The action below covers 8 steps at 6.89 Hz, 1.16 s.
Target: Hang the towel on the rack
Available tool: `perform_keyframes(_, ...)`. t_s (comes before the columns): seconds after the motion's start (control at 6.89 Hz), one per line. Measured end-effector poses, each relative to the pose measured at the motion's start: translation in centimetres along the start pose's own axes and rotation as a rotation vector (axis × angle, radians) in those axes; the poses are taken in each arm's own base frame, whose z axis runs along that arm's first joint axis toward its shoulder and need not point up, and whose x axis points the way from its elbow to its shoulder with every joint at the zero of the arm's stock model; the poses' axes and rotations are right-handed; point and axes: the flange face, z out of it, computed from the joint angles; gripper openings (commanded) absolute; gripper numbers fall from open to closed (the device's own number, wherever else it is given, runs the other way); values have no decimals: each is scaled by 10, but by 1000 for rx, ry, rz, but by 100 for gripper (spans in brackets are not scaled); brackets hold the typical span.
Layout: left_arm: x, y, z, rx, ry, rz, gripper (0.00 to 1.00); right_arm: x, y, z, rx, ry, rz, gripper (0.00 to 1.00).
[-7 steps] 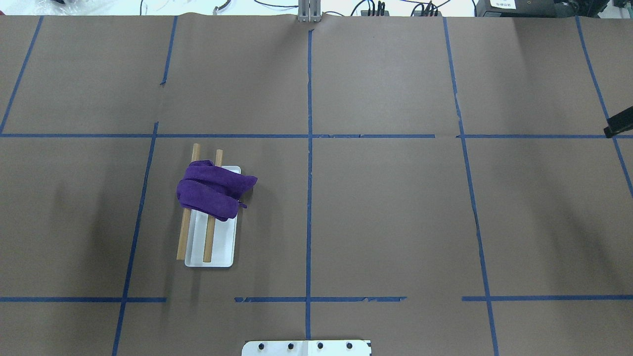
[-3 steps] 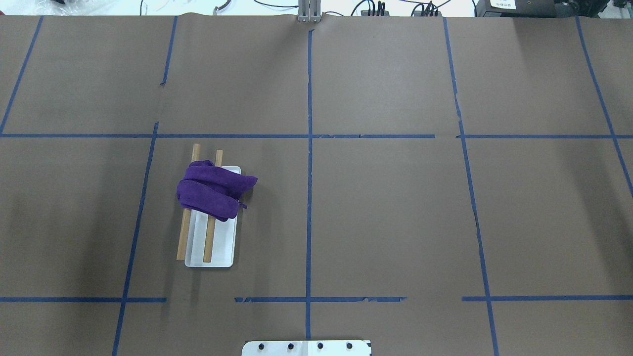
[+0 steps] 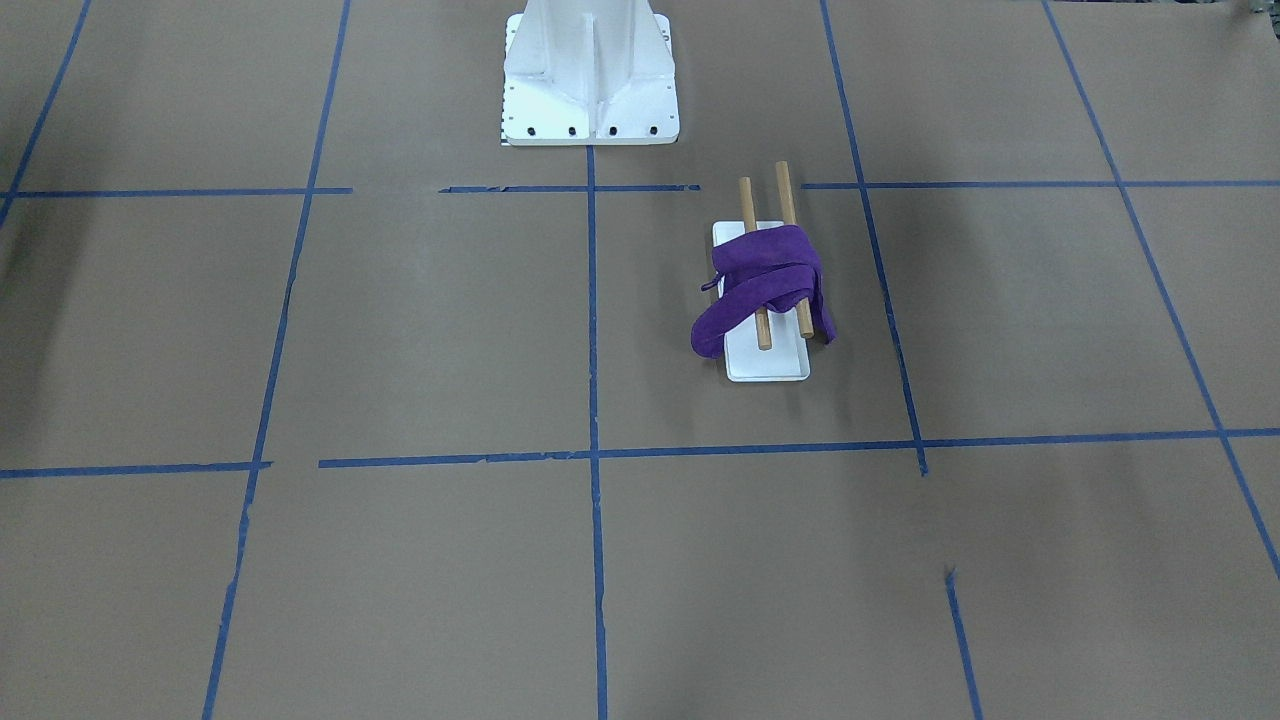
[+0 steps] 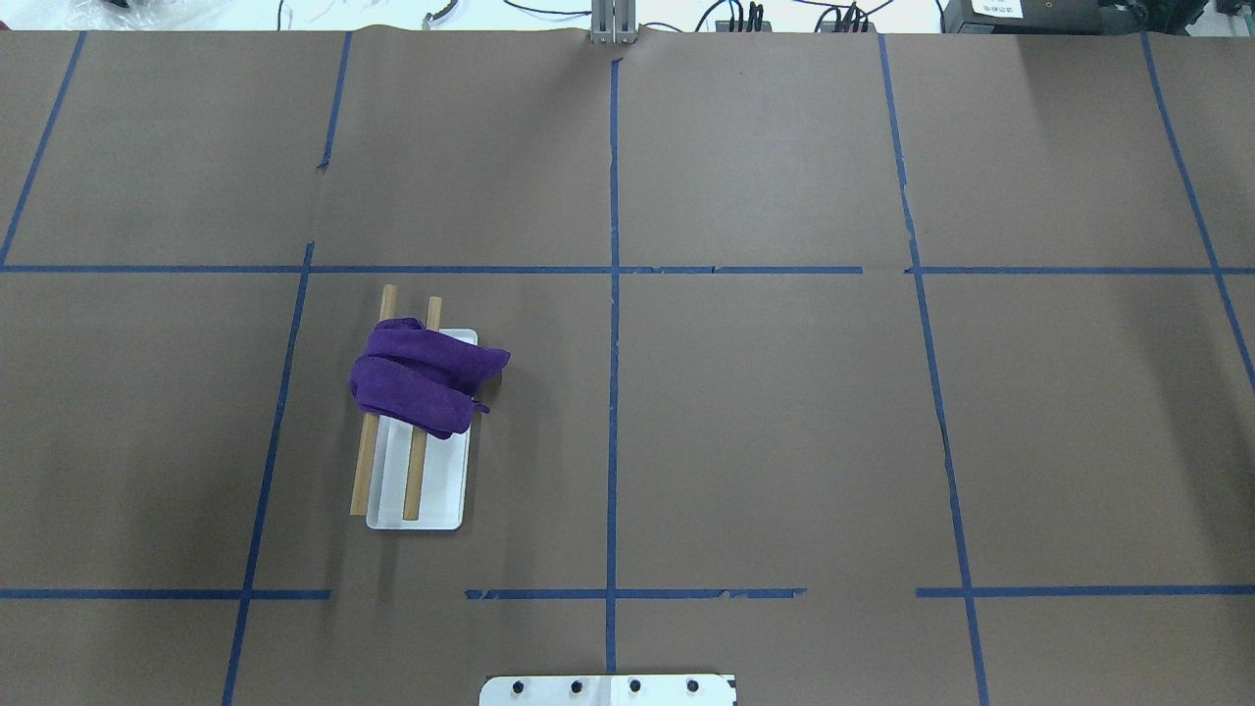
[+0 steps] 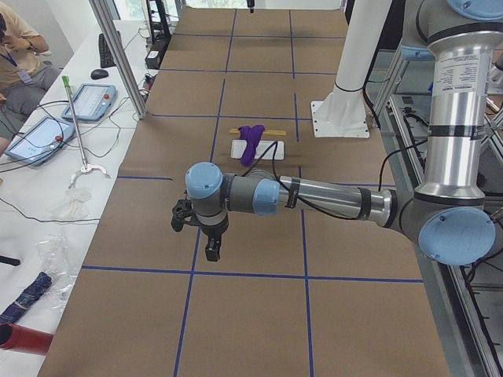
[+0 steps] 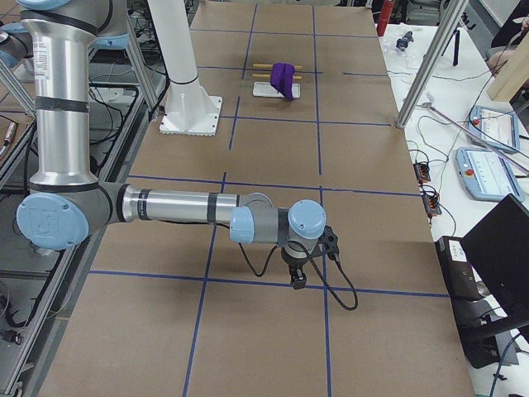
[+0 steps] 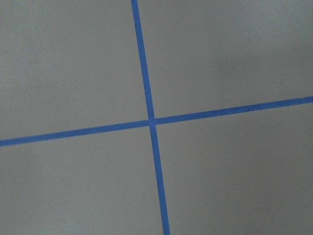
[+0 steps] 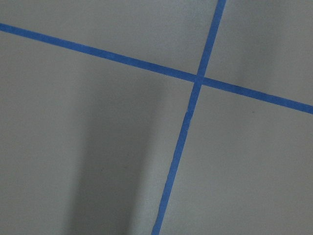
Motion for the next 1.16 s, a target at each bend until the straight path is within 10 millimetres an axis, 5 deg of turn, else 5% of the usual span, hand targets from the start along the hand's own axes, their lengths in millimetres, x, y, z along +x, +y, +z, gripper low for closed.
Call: perform_keyframes(1.16, 21, -6, -1, 84, 94, 116, 100, -12, -11, -2, 11, 3, 97, 100)
